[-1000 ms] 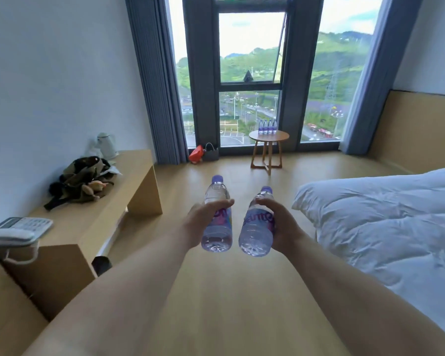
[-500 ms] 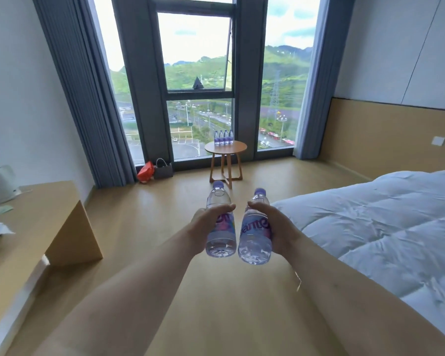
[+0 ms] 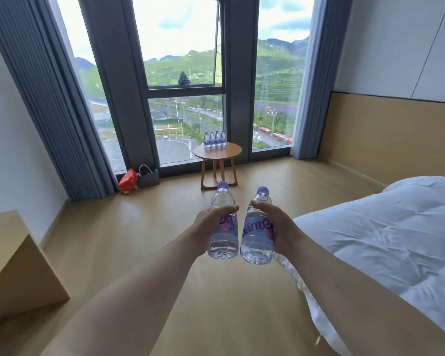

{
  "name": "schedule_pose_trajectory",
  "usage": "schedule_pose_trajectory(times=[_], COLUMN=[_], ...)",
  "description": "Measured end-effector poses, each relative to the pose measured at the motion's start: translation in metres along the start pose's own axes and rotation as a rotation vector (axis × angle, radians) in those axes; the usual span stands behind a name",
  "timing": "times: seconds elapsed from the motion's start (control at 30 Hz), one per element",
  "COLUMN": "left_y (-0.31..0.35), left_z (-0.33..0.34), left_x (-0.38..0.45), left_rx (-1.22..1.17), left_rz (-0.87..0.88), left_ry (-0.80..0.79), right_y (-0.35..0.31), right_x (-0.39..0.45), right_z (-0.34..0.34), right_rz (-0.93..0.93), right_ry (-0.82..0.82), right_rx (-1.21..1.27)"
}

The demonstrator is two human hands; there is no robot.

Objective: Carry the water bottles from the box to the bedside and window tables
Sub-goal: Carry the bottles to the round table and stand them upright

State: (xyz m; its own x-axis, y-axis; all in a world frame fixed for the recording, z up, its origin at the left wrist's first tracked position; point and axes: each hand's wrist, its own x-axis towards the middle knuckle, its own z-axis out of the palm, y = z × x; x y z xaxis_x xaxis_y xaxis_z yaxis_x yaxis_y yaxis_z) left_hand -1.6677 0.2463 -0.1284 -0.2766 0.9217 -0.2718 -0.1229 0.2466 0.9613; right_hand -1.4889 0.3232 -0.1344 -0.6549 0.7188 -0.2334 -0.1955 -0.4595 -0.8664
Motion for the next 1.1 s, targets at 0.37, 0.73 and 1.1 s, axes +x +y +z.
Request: schedule_pose_trajectory(times=[0.37,0.73,1.1], left_y=[0.086,0.115,0.194], left_z=[-0.018,-0.081,-0.164], left_x=[0.275,0.522,0.817], left_rx=[-0.122,-0.111,-0.080], left_rz=[-0.068,-0.116,-0.184], left_ry=[0.002,-0.030,-0.046], right_y=[-0.117,-0.157,-0.235], right_x=[0.260,0.504,0.790], right_z=[-0.056,-0.098,-0.114], right_rz=[0.042,0.066,0.118], right_ry=[-0.081,-0.077,0.021], right_rx=[-0.001,0.026,-0.031])
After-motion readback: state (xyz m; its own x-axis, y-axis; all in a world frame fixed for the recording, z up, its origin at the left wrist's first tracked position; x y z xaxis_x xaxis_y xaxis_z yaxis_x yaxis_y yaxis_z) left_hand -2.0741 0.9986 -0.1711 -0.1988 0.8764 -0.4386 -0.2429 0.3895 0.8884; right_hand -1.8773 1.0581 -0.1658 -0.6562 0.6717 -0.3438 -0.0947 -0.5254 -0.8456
